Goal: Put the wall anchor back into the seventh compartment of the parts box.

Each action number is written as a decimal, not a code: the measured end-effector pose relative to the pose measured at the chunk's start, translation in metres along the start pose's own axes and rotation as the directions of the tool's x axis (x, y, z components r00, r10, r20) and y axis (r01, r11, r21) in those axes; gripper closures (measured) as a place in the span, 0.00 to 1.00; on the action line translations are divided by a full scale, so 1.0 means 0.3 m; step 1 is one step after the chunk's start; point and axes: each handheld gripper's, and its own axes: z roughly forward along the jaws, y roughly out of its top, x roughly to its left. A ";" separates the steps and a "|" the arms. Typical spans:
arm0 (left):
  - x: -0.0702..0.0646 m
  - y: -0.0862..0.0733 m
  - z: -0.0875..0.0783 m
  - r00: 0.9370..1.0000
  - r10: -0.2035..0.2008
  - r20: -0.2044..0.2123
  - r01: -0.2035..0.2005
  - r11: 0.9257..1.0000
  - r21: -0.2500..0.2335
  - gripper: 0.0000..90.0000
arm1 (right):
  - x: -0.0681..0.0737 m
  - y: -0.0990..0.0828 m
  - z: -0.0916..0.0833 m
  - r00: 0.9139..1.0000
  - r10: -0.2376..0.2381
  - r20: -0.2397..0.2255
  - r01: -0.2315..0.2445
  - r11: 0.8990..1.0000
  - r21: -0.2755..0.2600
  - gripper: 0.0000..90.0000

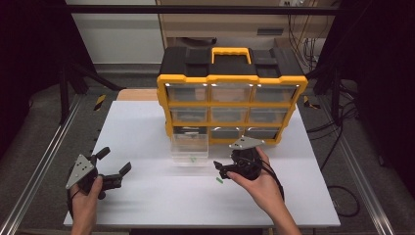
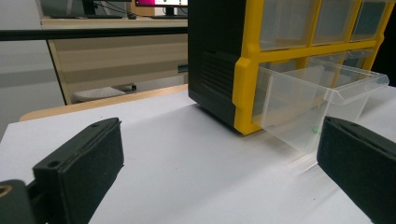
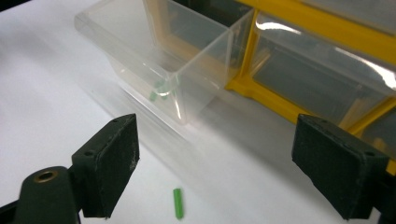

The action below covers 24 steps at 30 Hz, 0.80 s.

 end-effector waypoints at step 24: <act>-0.005 0.002 0.001 1.000 0.005 0.006 -0.005 1.000 0.001 0.00 | 0.049 -0.100 0.078 0.998 -0.004 -0.061 0.011 0.994 0.112 0.41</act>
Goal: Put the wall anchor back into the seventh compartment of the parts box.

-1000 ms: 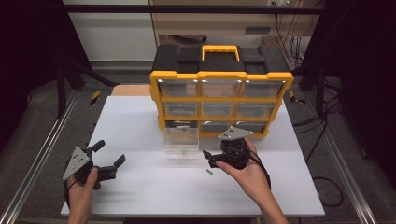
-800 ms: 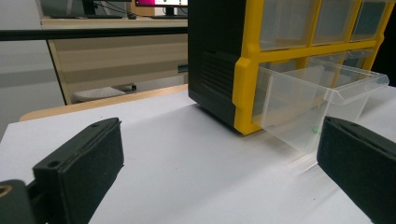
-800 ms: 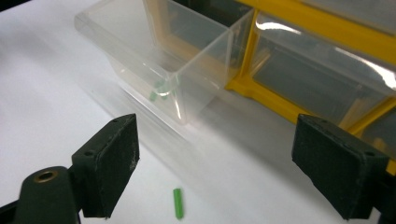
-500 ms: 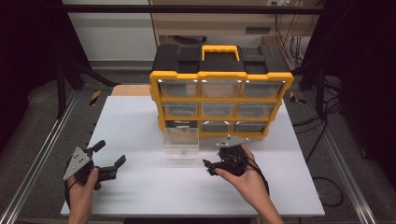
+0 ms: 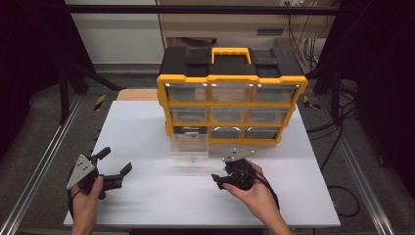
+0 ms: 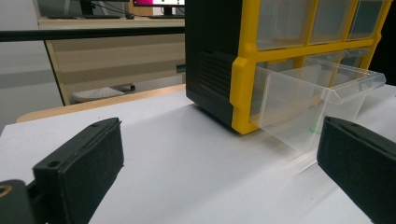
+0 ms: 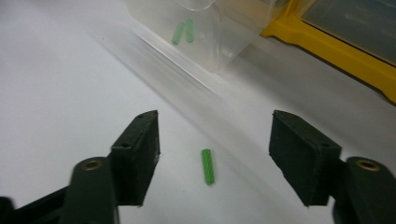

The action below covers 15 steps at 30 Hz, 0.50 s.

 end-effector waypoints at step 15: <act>0.001 -0.001 0.001 1.000 -0.001 0.000 0.001 1.000 0.000 0.00 | -0.007 -0.041 0.061 0.999 0.013 -0.032 -0.011 0.998 0.060 0.72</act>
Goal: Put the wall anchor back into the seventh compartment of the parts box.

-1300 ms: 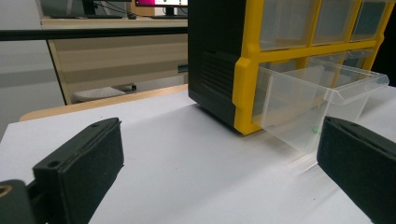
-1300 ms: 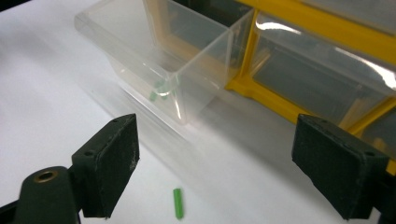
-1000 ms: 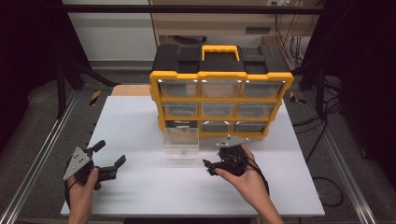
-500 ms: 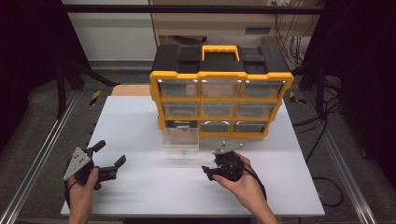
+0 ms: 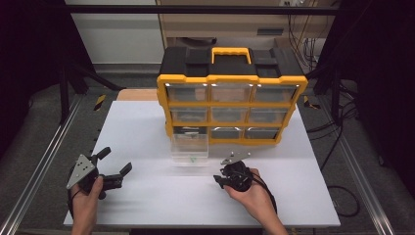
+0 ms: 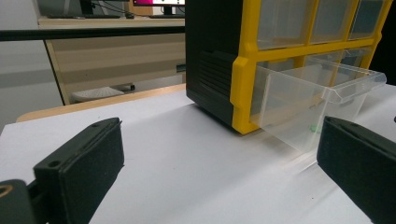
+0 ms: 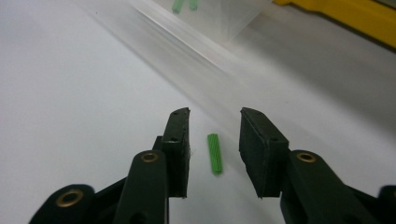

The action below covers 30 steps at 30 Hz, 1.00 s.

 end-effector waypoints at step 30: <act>-0.002 0.000 0.002 1.000 0.004 0.001 -0.004 1.000 0.005 0.00 | -0.021 -0.034 0.051 1.000 0.006 -0.014 -0.006 1.000 0.026 0.94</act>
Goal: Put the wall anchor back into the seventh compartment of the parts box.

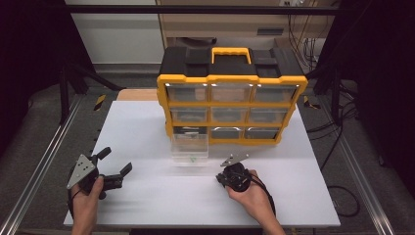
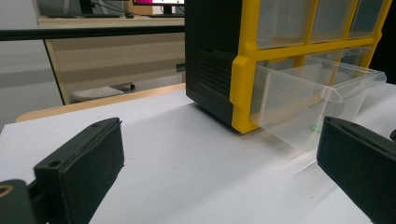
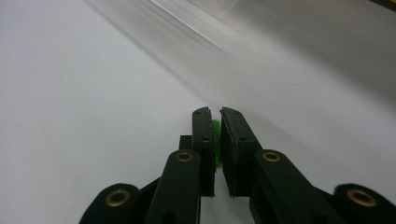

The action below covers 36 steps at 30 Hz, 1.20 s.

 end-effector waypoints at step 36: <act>-0.005 0.001 0.004 1.000 0.005 -0.007 -0.005 1.000 0.005 0.01 | 0.054 0.335 -0.206 0.998 -0.056 0.005 0.055 0.950 -0.308 0.94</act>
